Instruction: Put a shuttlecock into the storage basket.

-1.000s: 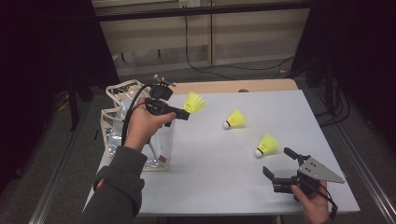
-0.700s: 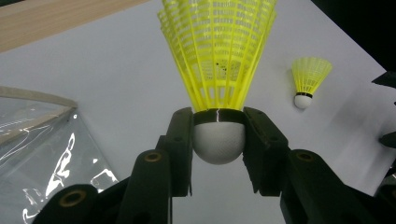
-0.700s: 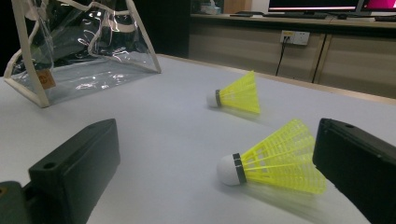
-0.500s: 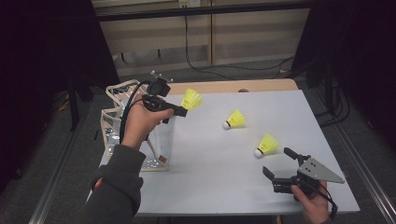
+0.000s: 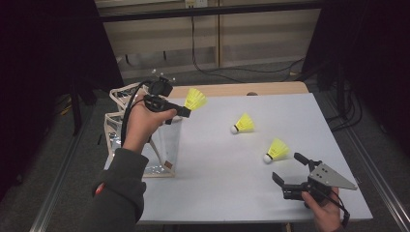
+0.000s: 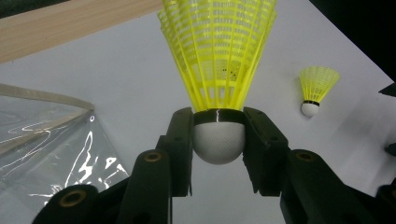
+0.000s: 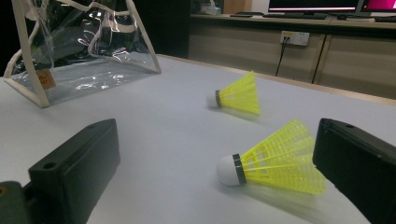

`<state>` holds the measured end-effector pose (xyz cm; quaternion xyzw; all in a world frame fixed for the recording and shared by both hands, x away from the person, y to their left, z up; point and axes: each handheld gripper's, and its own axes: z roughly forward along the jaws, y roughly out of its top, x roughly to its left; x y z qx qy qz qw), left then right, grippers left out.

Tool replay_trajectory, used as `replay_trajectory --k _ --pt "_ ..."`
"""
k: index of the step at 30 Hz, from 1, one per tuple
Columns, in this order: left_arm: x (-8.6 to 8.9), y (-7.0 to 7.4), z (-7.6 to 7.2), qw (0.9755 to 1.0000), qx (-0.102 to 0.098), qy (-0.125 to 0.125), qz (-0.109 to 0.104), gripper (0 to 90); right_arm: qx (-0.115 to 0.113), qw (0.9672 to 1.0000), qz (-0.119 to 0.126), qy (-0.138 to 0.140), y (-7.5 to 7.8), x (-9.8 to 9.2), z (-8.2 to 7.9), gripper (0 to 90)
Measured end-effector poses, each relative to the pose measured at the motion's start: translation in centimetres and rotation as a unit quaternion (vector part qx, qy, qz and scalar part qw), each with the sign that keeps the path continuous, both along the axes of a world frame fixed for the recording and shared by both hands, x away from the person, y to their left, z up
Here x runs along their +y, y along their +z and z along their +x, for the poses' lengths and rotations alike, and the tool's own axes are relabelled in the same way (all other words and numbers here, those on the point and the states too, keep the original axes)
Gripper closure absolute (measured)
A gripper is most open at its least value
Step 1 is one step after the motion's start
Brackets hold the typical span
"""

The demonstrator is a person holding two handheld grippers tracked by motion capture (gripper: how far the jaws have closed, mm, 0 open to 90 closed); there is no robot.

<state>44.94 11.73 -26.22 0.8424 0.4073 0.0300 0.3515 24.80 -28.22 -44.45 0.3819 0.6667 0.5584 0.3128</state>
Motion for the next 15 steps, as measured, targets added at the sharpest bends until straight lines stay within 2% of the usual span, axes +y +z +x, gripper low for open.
replay_trajectory --k 7,15 --pt "0.27 0.27 0.26 1.0 -0.002 0.0 0.001 65.1 0.001 1.0 -0.001 0.001 -0.01 0.02 0.0 0.7" --pt "0.76 0.8 0.58 0.9999 -0.001 0.013 -0.003 65.0 -0.002 1.0 -0.001 -0.001 0.03 -0.01 -0.01 0.7"
